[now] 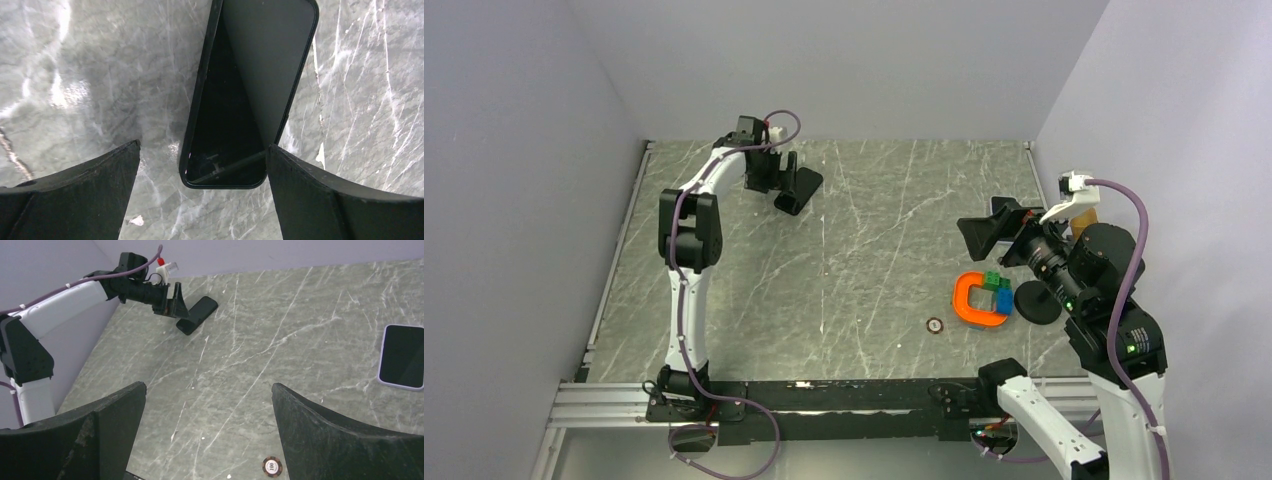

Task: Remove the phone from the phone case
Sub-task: Pick up the phone at the center of the board.

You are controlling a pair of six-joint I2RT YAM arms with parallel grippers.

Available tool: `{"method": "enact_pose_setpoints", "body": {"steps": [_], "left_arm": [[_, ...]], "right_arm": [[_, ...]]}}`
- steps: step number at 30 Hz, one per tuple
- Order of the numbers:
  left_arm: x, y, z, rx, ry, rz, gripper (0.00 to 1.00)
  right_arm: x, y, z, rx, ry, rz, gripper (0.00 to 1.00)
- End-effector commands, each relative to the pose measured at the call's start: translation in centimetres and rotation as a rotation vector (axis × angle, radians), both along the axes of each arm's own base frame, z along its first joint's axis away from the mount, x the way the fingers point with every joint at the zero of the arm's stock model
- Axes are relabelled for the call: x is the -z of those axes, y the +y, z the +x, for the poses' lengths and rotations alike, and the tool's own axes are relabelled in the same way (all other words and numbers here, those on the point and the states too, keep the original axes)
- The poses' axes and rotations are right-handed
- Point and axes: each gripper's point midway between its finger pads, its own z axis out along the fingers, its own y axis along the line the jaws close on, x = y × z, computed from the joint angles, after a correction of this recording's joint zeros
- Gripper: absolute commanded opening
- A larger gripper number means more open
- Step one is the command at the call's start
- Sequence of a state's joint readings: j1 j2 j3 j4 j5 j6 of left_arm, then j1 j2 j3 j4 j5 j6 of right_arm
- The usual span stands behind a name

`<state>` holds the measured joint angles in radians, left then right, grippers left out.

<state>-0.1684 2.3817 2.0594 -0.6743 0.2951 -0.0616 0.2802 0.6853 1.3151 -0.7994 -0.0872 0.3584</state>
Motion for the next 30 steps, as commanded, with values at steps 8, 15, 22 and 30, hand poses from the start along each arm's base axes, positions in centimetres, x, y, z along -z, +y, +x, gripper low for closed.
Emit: {"method": "enact_pose_setpoints", "body": {"steps": [8, 15, 22, 30], "left_arm": [[2.1, -3.8, -2.4, 0.016, 0.098, 0.034, 0.99], [4.2, -2.0, -2.9, -0.072, 0.145, 0.205, 0.99], [4.6, -1.9, -3.6, -0.055, 0.137, 0.321, 0.91], [4.7, -1.8, -6.2, 0.000, 0.171, 0.324, 0.53]], "right_arm": [[-0.5, 0.6, 0.4, -0.009, -0.028, 0.065, 1.00], [0.1, 0.2, 0.5, 0.022, 0.003, 0.074, 1.00], [-0.1, 0.0, 0.3, 0.031, -0.002, 0.078, 1.00], [-0.3, 0.4, 0.1, 0.016, -0.004, 0.101, 1.00]]}}
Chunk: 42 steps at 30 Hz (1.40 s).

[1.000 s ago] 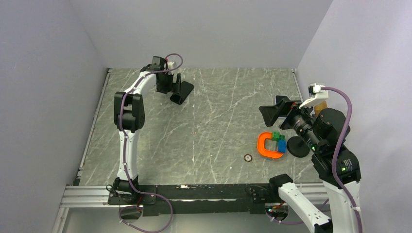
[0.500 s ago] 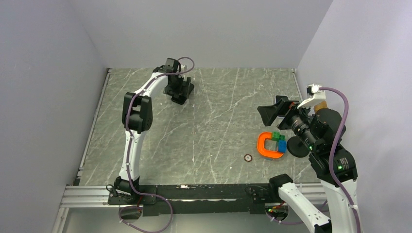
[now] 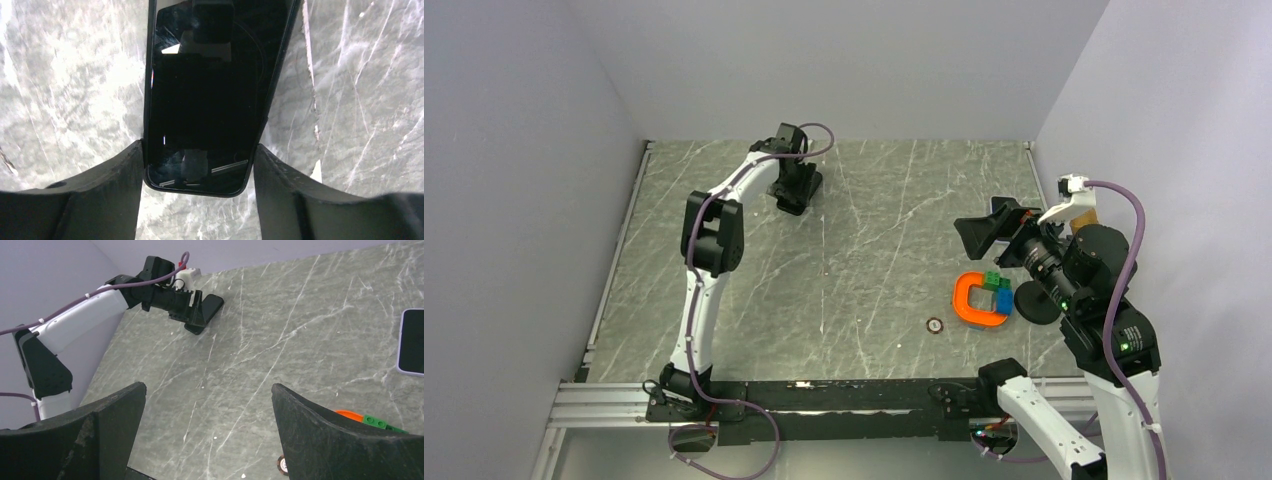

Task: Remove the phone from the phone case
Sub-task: Pick up the phone at the center of the board.

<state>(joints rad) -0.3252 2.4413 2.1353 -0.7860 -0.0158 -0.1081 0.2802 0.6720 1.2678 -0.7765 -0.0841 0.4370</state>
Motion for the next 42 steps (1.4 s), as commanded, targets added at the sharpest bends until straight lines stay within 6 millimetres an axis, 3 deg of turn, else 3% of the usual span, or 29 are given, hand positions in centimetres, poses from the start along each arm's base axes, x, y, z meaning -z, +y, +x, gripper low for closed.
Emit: {"method": "enact_pose_setpoints", "body": {"steps": [1, 7, 9, 12, 15, 18, 24, 29, 31, 32, 36, 41, 42], "left_arm": [[2.1, 1.4, -4.7, 0.033, 0.135, 0.059, 0.50], [1.3, 1.4, -9.8, 0.024, 0.191, 0.057, 0.33], [1.1, 1.0, -11.9, 0.019, 0.200, 0.019, 0.32], [1.1, 0.8, -15.0, 0.020, 0.209, 0.006, 0.47], [1.3, 1.2, -16.6, 0.043, 0.203, 0.013, 0.78], [2.0, 1.7, -16.6, 0.058, 0.232, 0.057, 0.98], [2.2, 0.7, -13.9, 0.072, 0.226, 0.062, 1.00], [3.2, 0.5, -13.9, 0.086, 0.245, 0.065, 0.98], [3.5, 0.4, -14.0, 0.096, 0.242, 0.061, 0.93], [3.6, 0.4, -14.0, 0.098, 0.243, 0.064, 0.86], [2.9, 0.1, -14.3, 0.113, 0.215, 0.068, 0.48], [-0.7, -0.8, -14.7, 0.119, 0.105, 0.019, 0.01], [-1.6, -0.9, -14.9, 0.116, 0.079, 0.006, 0.00]], "right_arm": [[-1.1, 0.1, -0.2, -0.001, -0.038, 0.030, 1.00], [1.3, 0.3, 0.5, 0.005, 0.064, 0.012, 1.00], [1.7, 0.3, 0.6, 0.012, 0.077, 0.022, 1.00], [2.1, 0.6, 0.7, 0.002, 0.081, 0.044, 1.00], [2.5, 1.4, 0.8, -0.038, 0.089, 0.053, 1.00], [3.2, 2.3, 0.8, -0.086, 0.111, 0.052, 1.00], [5.1, 2.3, 0.8, -0.085, 0.198, 0.036, 1.00], [6.3, 1.9, 0.6, -0.069, 0.245, 0.009, 1.00], [6.6, 1.9, 0.8, -0.063, 0.256, 0.005, 1.00], [6.7, 1.9, 0.9, -0.060, 0.262, 0.006, 1.00], [7.4, 2.0, 1.3, -0.030, 0.303, 0.043, 1.00], [8.2, 2.2, 1.6, -0.037, 0.319, 0.047, 1.00], [8.7, 2.4, 1.7, -0.048, 0.334, 0.036, 1.00]]}}
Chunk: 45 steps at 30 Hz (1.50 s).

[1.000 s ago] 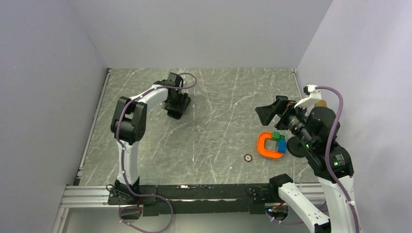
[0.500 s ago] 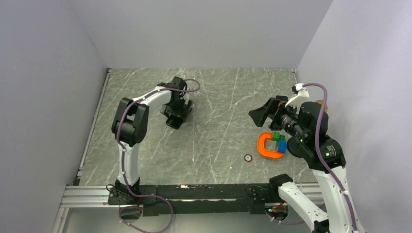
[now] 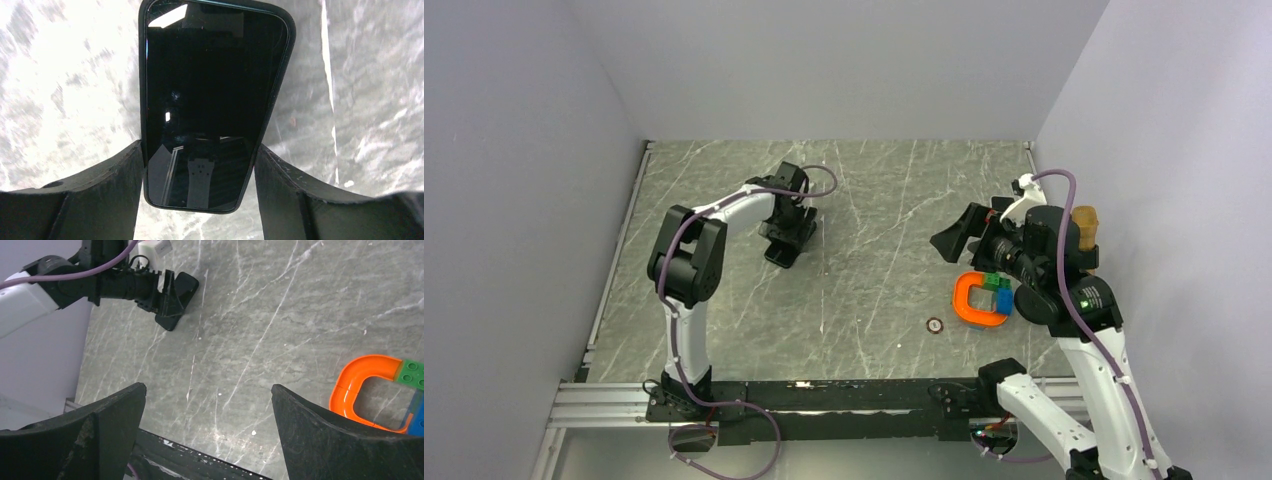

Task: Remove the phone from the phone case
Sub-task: Pick up the phone at the center of the board.

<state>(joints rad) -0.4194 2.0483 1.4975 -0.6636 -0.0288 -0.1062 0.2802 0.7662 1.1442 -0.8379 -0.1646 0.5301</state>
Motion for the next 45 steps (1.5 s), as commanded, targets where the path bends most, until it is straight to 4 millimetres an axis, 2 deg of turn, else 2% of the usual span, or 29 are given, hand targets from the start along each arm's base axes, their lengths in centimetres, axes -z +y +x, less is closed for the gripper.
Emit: {"method": "enact_pose_setpoints", "body": {"steps": [1, 6, 8, 11, 17, 23, 26, 29, 36, 40, 42, 43, 45], "left_arm": [[-2.9, -1.4, -2.1, 0.021, -0.053, -0.069, 0.00], [-6.9, -2.3, -4.0, 0.058, -0.156, -0.166, 0.00], [-9.3, -2.7, -5.2, 0.102, -0.227, -0.202, 0.00], [-11.7, -3.2, -7.2, 0.168, -0.318, -0.242, 0.00], [-14.3, -4.0, -10.7, 0.286, -0.417, -0.328, 0.00], [-17.1, -5.9, -13.9, 0.507, -0.564, -0.371, 0.00], [-17.7, -6.7, -15.2, 0.587, -0.601, -0.393, 0.00], [-17.7, -7.3, -15.9, 0.628, -0.607, -0.397, 0.00], [-17.4, -7.7, -16.1, 0.656, -0.619, -0.397, 0.00], [-16.1, -6.9, -14.5, 0.539, -0.589, -0.322, 0.00], [-15.1, -6.2, -14.3, 0.447, -0.499, -0.282, 0.00], [-15.0, -6.4, -14.4, 0.390, -0.462, -0.301, 0.04], [-14.8, -6.7, -14.9, 0.301, -0.410, -0.355, 0.23]], "right_arm": [[1.0, 0.3, 0.4, -0.008, 0.037, -0.004, 1.00], [3.1, 0.4, 0.8, -0.034, 0.110, -0.054, 1.00], [3.5, 0.6, 0.8, -0.048, 0.120, -0.055, 1.00], [4.5, 1.6, 0.6, -0.105, 0.128, -0.030, 1.00], [7.3, 4.2, 0.2, -0.229, 0.205, 0.055, 1.00], [7.3, 6.4, 0.2, -0.311, 0.217, 0.168, 1.00], [7.1, 7.7, 0.6, -0.346, 0.213, 0.220, 0.99], [7.6, 9.1, 0.7, -0.396, 0.242, 0.259, 0.99], [9.1, 12.0, 2.1, -0.458, 0.291, 0.293, 0.98], [10.7, 12.9, 3.0, -0.455, 0.324, 0.262, 0.97], [11.7, 12.7, 3.3, -0.430, 0.336, 0.217, 0.97], [12.1, 12.4, 3.4, -0.414, 0.338, 0.199, 0.97], [13.0, 11.8, 3.5, -0.384, 0.341, 0.167, 0.98]]}}
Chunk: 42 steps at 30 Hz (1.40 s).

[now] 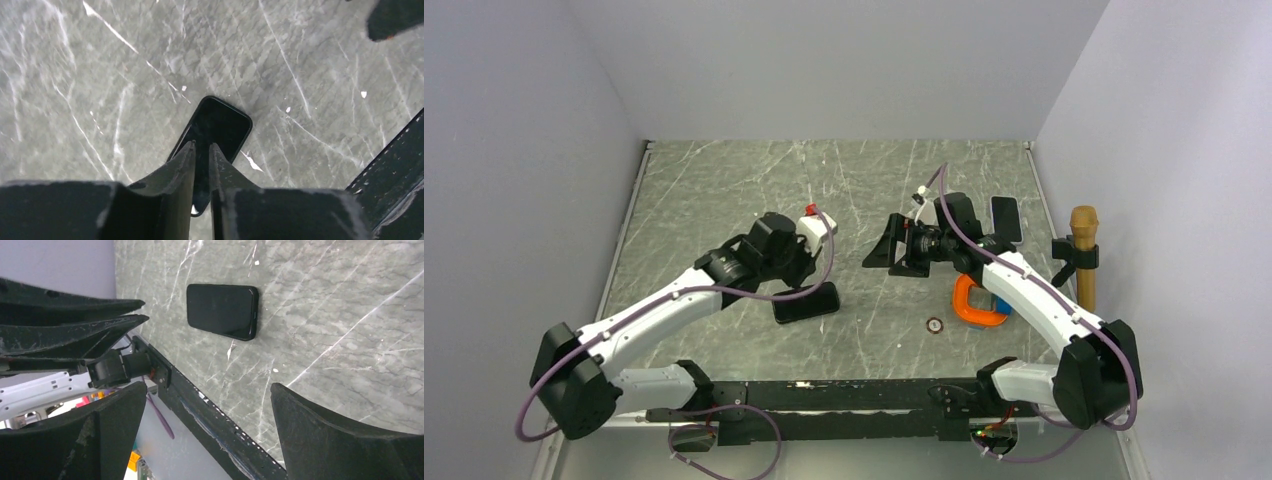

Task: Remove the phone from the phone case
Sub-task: Pick up the phone at the center of the board.

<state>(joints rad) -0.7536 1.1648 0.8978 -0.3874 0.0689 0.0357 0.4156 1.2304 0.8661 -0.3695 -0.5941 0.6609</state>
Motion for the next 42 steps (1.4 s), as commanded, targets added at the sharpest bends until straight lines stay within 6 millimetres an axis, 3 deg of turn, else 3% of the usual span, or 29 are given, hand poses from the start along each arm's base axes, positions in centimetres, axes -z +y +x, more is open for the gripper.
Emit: {"method": "enact_pose_setpoints", "body": {"steps": [1, 5, 6, 9, 14, 17, 19, 21, 25, 31, 37, 42], "left_arm": [[-0.4, -0.3, -0.1, -0.195, 0.141, -0.110, 0.32], [1.7, 0.3, -1.6, -0.454, 0.346, -0.254, 0.82], [2.3, 0.9, -1.6, -0.567, 0.415, -0.271, 0.90], [3.4, 1.6, -1.9, -0.802, 0.625, -0.299, 0.98], [5.9, 2.2, -3.2, -1.212, 1.046, -0.298, 1.00], [7.7, 0.4, -3.2, -1.318, 1.198, -0.567, 0.99], [7.6, -0.2, -2.1, -1.345, 1.195, -0.758, 0.99], [8.0, 0.6, -1.8, -1.439, 1.168, -0.778, 0.99], [9.0, 0.3, -1.4, -1.494, 1.238, -0.836, 0.99], [13.1, 0.6, -1.6, -1.640, 1.302, -0.845, 0.99], [14.6, 1.9, -0.6, -1.765, 1.281, -0.876, 0.99], [15.6, 5.1, -1.4, -1.939, 1.228, -0.726, 0.98]], "right_arm": [[0.0, -0.7, 1.2, 0.046, -0.085, -0.056, 0.98], [1.2, -1.8, 1.0, 0.064, -0.079, -0.124, 0.99], [1.3, -2.0, 0.9, 0.068, -0.079, -0.137, 0.99], [1.5, -2.7, 0.8, 0.083, -0.090, -0.172, 0.99], [1.0, -3.3, 0.6, 0.100, -0.118, -0.188, 0.99], [0.9, -3.6, 0.3, 0.108, -0.127, -0.189, 1.00], [0.9, -3.8, 0.1, 0.114, -0.130, -0.191, 1.00], [0.9, -4.1, -0.2, 0.121, -0.136, -0.193, 1.00], [0.9, -4.3, -0.6, 0.120, -0.142, -0.192, 1.00], [0.8, -4.3, -1.1, 0.098, -0.140, -0.194, 1.00], [0.6, -4.7, -1.8, 0.090, -0.141, -0.201, 1.00], [0.3, -5.0, -2.5, 0.085, -0.149, -0.204, 1.00]]}}
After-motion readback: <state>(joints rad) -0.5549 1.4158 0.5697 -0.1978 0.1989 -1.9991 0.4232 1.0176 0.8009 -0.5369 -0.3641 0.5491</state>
